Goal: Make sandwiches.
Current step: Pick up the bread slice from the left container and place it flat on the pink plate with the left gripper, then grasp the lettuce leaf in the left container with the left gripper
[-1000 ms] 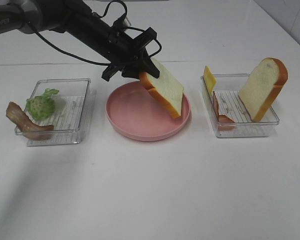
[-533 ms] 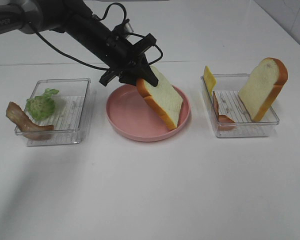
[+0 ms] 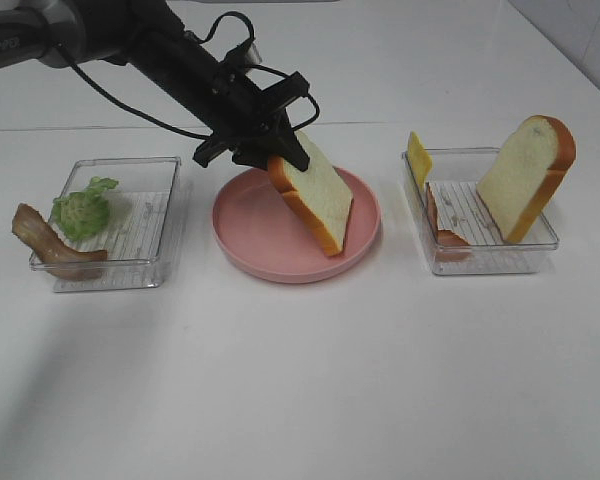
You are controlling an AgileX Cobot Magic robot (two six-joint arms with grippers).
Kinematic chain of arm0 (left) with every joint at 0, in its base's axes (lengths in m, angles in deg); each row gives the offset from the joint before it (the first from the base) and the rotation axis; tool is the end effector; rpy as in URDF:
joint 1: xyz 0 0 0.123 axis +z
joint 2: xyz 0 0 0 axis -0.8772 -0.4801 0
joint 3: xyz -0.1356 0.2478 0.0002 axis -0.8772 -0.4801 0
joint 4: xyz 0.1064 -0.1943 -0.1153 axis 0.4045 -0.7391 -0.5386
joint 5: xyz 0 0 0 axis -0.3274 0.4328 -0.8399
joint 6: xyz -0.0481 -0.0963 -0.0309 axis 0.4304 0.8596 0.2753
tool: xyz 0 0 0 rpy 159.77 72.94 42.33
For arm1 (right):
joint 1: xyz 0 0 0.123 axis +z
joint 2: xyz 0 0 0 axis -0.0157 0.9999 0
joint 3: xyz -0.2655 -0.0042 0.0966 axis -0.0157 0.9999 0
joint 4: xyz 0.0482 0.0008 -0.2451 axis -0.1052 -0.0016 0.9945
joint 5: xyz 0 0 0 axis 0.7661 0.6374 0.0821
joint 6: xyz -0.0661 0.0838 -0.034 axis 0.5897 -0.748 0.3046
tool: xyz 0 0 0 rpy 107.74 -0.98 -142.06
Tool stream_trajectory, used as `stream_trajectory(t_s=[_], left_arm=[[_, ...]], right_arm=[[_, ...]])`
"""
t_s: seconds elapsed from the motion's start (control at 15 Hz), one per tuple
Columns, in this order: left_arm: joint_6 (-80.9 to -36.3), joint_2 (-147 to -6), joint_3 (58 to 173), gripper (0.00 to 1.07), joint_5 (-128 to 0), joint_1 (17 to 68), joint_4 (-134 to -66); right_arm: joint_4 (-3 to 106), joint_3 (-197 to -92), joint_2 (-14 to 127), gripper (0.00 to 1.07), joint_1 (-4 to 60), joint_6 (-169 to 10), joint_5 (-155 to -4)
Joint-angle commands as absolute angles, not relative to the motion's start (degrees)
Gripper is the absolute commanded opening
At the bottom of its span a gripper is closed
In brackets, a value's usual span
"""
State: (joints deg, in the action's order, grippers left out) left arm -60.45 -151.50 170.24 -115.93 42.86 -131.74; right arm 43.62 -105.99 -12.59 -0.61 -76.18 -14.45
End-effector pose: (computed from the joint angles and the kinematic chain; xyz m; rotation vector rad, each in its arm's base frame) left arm 0.4770 -0.2355 0.1404 0.1752 2.7919 -1.1444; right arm 0.0112 0.0132 0.2689 -0.1528 2.0286 0.0772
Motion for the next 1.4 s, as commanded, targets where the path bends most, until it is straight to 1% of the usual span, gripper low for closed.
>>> stream_trajectory(t_s=[0.07, 0.13, 0.2, 0.4, 0.47, 0.53, 0.6, 0.73, 0.8, 0.93, 1.13, 1.27, 1.33, 1.4], left_arm=[[-61.0, -151.4, 170.6, 0.55, -115.9, 42.6, -131.9], [-61.4, -151.4, 170.6, 0.68, -116.1, 42.6, -129.3], [-61.4, -151.4, 170.6, 0.69, -116.3, 42.6, -128.7], [-61.4, -151.4, 170.8, 0.68, -116.6, 41.7, -120.8], [-61.1, -151.4, 171.6, 0.68, -116.8, 40.5, -116.3], [-60.9, -151.4, 172.2, 0.68, -117.1, 40.1, -115.0], [-60.2, -151.3, 174.1, 0.68, -118.2, 38.8, -109.7], [-55.3, -151.2, 178.3, 0.68, -120.4, 37.0, -100.3], [-51.7, -150.9, 180.7, 0.69, -122.1, 36.3, -95.8], [-48.9, -150.8, 184.8, 0.74, -125.1, 36.0, -94.3], [-46.4, -150.0, 189.9, 0.76, -126.3, 36.0, -93.9], [-44.4, -148.0, 190.6, 0.76, -126.3, 36.4, -89.7], [-44.2, -146.6, 190.3, 0.76, -126.3, 38.2, -88.0], [-44.2, -145.8, 190.3, 0.75, -126.3, 39.5, -88.7]], right_arm=[[43.4, -105.9, -13.3, 0.8, -1.0, -76.1, -15.1], [43.4, -105.9, -13.3, 0.8, -1.0, -76.1, -15.1], [43.4, -105.9, -13.3, 0.8, -1.0, -76.1, -15.1], [43.4, -105.9, -13.3, 0.8, -1.0, -76.1, -15.1], [43.4, -105.9, -13.3, 0.8, -1.0, -76.1, -15.1], [43.4, -105.9, -13.3, 0.8, -1.0, -76.1, -15.1], [43.4, -105.9, -13.3, 0.8, -1.0, -76.1, -15.1], [43.4, -105.9, -13.3, 0.8, -1.0, -76.1, -15.1], [43.4, -105.9, -13.3, 0.8, -1.0, -76.1, -15.1], [43.4, -105.9, -13.3, 0.8, -1.0, -76.1, -15.1], [43.4, -105.9, -13.3, 0.8, -1.0, -76.1, -15.1], [43.4, -105.9, -13.3, 0.8, -1.0, -76.1, -15.1], [43.4, -105.9, -13.3, 0.8, -1.0, -76.1, -15.1], [43.4, -105.9, -13.3, 0.8, -1.0, -76.1, -15.1]])
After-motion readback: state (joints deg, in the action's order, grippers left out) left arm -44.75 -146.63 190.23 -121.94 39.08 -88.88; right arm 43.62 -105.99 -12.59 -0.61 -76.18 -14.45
